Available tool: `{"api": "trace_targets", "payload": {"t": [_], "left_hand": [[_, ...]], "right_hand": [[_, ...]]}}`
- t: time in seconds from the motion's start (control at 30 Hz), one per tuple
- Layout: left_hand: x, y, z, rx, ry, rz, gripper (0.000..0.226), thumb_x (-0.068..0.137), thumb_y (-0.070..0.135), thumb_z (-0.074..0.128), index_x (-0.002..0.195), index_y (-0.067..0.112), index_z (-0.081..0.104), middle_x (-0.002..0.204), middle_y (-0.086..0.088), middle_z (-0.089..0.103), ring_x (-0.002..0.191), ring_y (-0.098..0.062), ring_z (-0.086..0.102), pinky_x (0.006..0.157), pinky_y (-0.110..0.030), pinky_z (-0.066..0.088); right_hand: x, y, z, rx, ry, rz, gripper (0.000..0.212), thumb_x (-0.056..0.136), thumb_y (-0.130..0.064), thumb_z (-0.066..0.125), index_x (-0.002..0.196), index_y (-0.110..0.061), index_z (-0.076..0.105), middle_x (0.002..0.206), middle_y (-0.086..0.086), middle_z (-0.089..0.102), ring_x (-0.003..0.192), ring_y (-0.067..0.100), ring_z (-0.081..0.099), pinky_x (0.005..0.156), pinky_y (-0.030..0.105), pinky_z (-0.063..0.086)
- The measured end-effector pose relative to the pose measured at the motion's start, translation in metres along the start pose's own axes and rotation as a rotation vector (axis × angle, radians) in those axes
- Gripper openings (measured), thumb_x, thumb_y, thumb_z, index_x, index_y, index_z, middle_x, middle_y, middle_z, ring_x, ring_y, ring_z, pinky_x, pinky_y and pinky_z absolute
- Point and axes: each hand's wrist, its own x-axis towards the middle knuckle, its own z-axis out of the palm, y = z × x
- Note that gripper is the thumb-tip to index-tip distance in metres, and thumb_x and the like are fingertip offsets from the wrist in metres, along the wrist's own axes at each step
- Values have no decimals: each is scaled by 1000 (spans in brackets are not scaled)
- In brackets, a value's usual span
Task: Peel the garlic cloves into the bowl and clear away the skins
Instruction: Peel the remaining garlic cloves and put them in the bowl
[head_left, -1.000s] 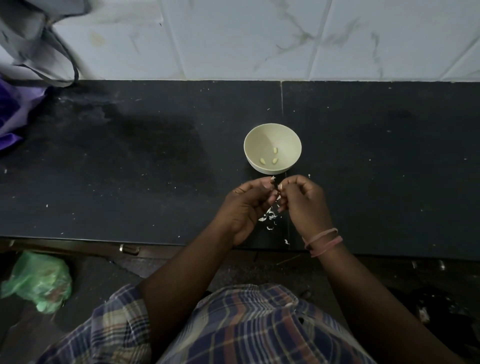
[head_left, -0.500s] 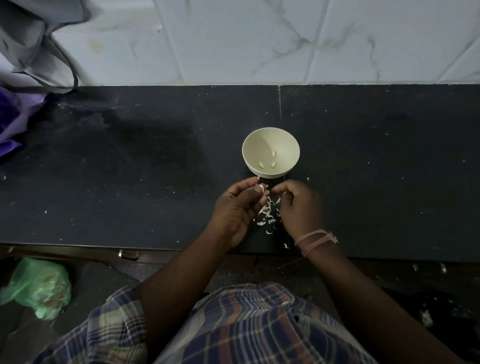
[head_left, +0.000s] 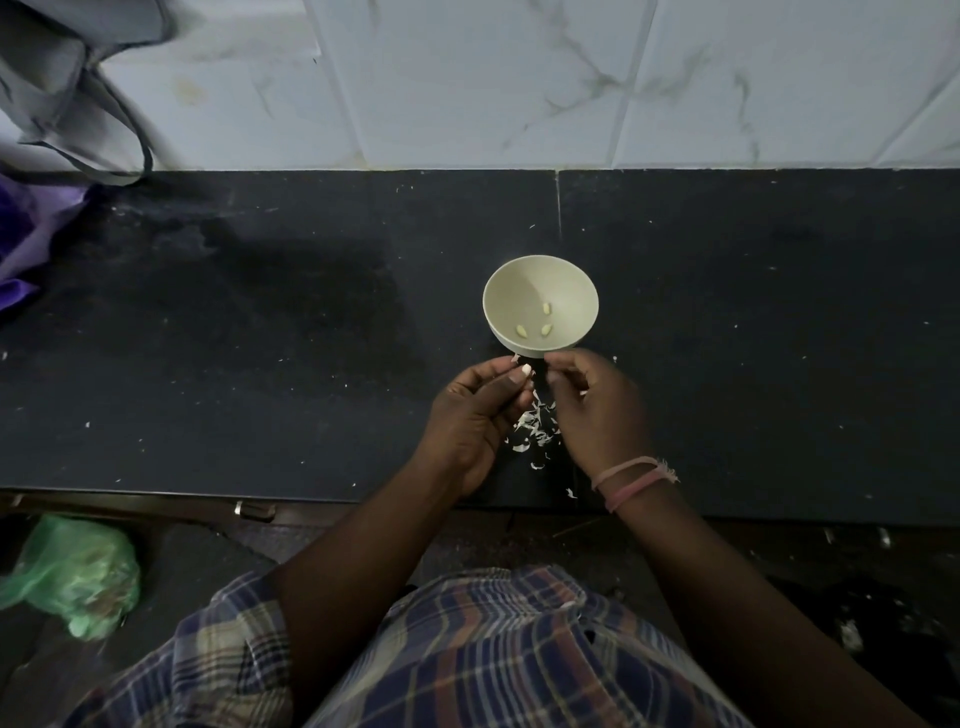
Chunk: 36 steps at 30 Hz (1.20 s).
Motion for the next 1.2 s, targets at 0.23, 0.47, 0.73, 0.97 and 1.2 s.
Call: {"api": "trace_targets", "payload": {"t": [0.23, 0.47, 0.73, 0.97, 1.2], "left_hand": [[2, -2, -2, 37, -26, 8, 13, 93, -2, 62, 105, 2, 65, 91, -9, 73, 81, -15, 70, 76, -21, 59], [3, -3, 0, 111, -18, 77, 9, 93, -6, 59, 100, -1, 64, 83, -8, 72, 73, -15, 68, 72, -22, 59], [9, -7, 0, 157, -15, 154, 20, 90, -10, 64, 108, -1, 63, 89, -12, 74, 80, -18, 71, 76, -27, 59], [10, -7, -4, 283, -29, 230, 31, 86, -10, 68, 114, 4, 66, 93, -9, 76, 90, -19, 72, 85, -33, 58], [10, -5, -6, 360, -21, 309, 37, 84, -9, 71, 120, -1, 65, 98, -19, 74, 96, -28, 70, 93, -42, 57]], "right_hand": [[8, -11, -9, 66, -67, -156, 27, 87, -2, 64, 105, -18, 76, 100, -4, 65, 99, 8, 63, 89, 18, 49], [7, -4, -7, 65, -40, -126, 10, 85, -3, 68, 89, -11, 73, 91, -3, 67, 88, 1, 62, 79, 10, 45], [8, 0, 1, 164, -24, 88, 7, 89, -9, 66, 90, -12, 73, 90, -4, 70, 88, 5, 66, 80, 18, 50], [8, -5, 3, 282, -42, 212, 11, 94, -11, 63, 92, -13, 73, 79, -12, 69, 71, -9, 62, 68, 8, 46], [6, -11, -1, 297, -70, 195, 11, 91, -12, 66, 88, -9, 76, 76, 0, 72, 67, -2, 61, 63, 10, 45]]}}
